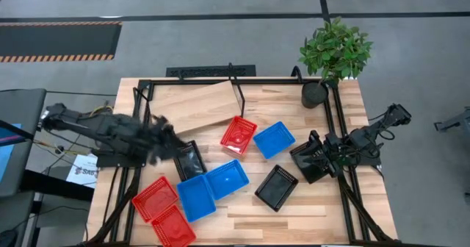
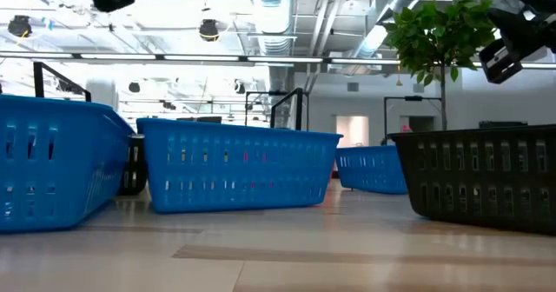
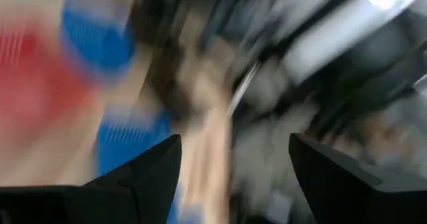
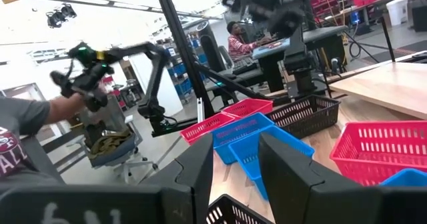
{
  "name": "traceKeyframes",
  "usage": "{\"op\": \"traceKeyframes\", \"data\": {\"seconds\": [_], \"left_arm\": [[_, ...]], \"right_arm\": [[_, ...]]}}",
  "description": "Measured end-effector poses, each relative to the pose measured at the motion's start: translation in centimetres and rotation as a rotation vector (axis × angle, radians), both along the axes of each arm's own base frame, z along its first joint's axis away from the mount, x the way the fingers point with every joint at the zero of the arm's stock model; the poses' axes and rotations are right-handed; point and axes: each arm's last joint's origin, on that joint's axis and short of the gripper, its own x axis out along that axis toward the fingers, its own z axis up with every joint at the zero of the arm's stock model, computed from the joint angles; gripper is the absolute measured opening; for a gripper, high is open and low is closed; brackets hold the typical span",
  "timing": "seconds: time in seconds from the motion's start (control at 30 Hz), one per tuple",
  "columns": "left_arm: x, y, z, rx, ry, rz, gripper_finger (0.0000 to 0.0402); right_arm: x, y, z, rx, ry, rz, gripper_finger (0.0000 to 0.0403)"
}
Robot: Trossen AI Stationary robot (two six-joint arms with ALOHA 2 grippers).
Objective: Stack baskets on shelf by color
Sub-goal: Put the middle red bin on the shelf
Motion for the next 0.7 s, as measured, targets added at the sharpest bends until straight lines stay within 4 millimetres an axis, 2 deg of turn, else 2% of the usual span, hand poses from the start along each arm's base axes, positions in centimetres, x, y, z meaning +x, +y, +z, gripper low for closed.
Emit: {"op": "traceKeyframes", "data": {"seconds": [0.1, 0.27, 0.43, 0.53, 0.7], "left_arm": [[1.3, -1.4, -1.1, 0.019, 0.365, -0.075, 0.0265], [2.4, -3.5, -4.3, 0.065, 0.798, -0.039, 0.0265], [1.9, -5.6, -6.2, 0.137, 0.980, -0.057, 0.0265], [0.9, -6.4, -6.3, 0.165, 1.027, -0.049, 0.0265], [-1.6, -7.2, -6.0, 0.235, 1.052, 0.089, 0.0265]], "right_arm": [[0.0, 0.0, 0.0, -0.001, 0.002, 0.000, 0.0145], [0.0, 0.0, 0.0, -0.002, 0.004, 0.000, 0.0144], [0.0, 0.0, -0.1, -0.006, 0.009, 0.000, 0.0141], [0.0, 0.0, -0.1, 0.013, 0.017, 0.003, 0.0142], [0.0, 0.0, -0.5, 0.030, 0.057, 0.006, 0.0143]]}}
